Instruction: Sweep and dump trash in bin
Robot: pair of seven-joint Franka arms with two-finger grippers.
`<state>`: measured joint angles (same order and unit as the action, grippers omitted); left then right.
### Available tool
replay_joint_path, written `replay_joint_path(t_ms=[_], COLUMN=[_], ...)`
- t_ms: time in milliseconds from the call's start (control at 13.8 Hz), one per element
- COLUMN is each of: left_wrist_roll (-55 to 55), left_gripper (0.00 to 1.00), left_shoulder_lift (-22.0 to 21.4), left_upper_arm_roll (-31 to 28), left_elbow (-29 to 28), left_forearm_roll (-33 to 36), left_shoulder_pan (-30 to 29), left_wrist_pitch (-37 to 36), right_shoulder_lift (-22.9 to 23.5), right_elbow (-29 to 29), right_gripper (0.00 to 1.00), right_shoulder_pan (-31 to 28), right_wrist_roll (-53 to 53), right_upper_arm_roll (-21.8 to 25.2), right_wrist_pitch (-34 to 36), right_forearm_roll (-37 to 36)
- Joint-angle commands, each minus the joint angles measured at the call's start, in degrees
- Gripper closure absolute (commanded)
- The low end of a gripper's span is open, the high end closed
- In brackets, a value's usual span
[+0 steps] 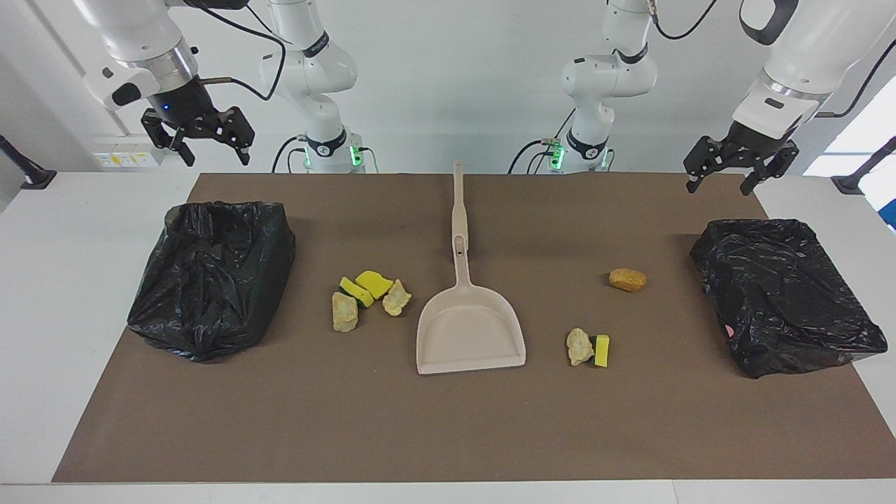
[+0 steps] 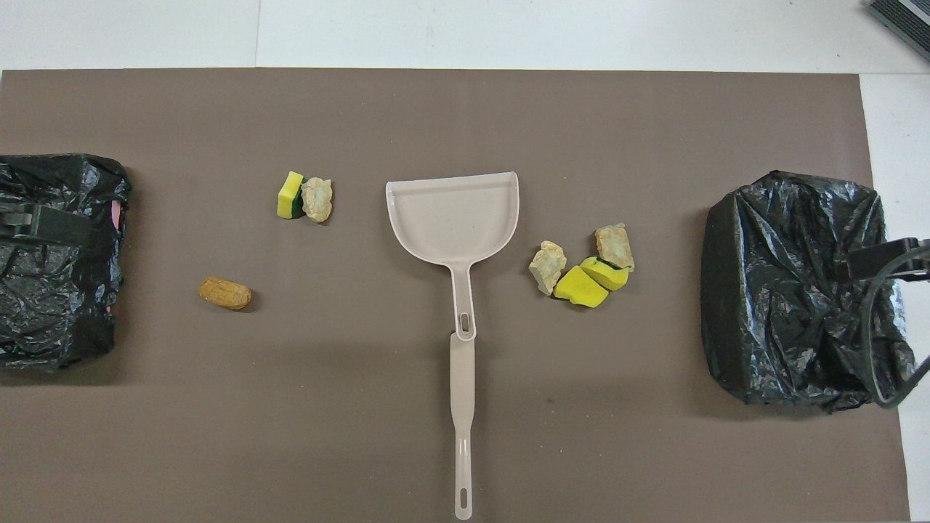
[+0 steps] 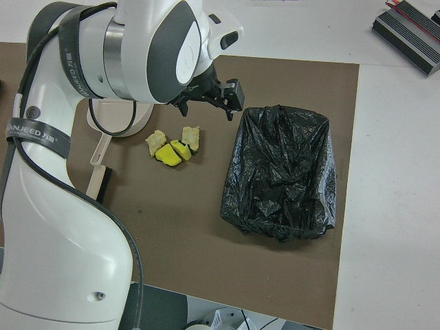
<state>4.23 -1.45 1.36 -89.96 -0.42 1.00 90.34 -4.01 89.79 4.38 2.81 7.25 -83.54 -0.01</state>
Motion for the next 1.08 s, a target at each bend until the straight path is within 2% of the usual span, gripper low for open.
replay_joint_path(t_ms=[0,651,1012], left_wrist_roll=[-0.45,-0.62,-0.63], left_gripper=[0.00,0.00,0.00], left_shoulder_lift=[0.22,0.04,-1.54], left_upper_arm_roll=[-0.04,0.05,0.05], left_elbow=[1.02,0.75,-2.32], left_forearm_roll=[0.16,0.07,-0.02], left_shoulder_pan=[0.31,0.84,1.37], left_wrist_pitch=[-1.31,-0.78,0.80], right_shoulder_lift=[0.06,0.05,-0.03], right_elbow=[-0.31,-0.40,-0.05], right_gripper=[0.00,0.00,0.00], right_shoulder_pan=[0.19,0.19,-0.51], right_wrist_roll=[1.15,1.06,1.15], right_upper_arm_roll=[0.57,0.66,0.93], right_wrist_pitch=[0.66,0.66,-0.49], right_forearm_roll=[1.06,0.10,-0.43])
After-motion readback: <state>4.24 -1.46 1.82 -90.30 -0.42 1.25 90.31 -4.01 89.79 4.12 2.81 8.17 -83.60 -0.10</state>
